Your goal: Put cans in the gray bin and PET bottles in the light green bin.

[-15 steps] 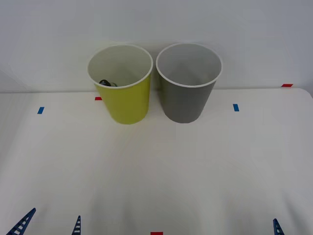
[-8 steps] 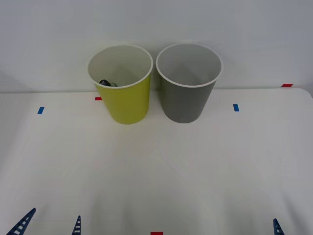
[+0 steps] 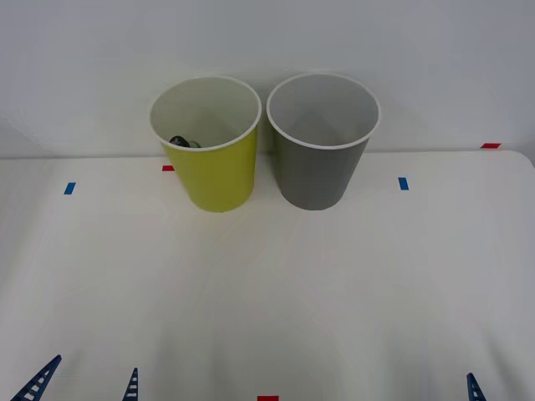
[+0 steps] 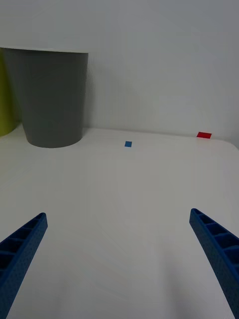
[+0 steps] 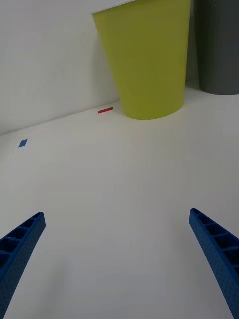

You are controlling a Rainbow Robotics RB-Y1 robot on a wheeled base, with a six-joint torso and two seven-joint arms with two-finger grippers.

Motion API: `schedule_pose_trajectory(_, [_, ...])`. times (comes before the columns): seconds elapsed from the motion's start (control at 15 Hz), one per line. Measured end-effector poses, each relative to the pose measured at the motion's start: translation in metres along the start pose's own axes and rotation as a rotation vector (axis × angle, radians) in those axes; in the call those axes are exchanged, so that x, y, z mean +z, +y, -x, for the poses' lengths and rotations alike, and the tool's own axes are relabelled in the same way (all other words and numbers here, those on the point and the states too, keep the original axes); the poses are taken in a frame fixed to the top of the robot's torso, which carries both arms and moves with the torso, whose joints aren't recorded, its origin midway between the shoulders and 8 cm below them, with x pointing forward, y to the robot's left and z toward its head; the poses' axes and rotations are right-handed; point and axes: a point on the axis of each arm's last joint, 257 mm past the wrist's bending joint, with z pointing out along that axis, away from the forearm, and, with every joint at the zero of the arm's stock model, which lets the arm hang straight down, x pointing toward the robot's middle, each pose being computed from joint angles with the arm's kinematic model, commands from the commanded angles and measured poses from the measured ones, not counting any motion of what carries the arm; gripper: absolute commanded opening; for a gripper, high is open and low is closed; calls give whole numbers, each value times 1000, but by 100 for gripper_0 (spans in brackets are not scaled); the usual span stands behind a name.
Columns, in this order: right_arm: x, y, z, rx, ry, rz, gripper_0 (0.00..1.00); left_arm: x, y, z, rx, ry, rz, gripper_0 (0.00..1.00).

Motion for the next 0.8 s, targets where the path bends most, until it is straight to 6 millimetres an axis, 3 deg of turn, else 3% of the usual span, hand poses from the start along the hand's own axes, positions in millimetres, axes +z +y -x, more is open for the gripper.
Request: schedule_pose_trajectory(0.8, [0, 0, 0, 0, 0, 0, 100, 0, 0, 0, 0, 0, 0, 100])
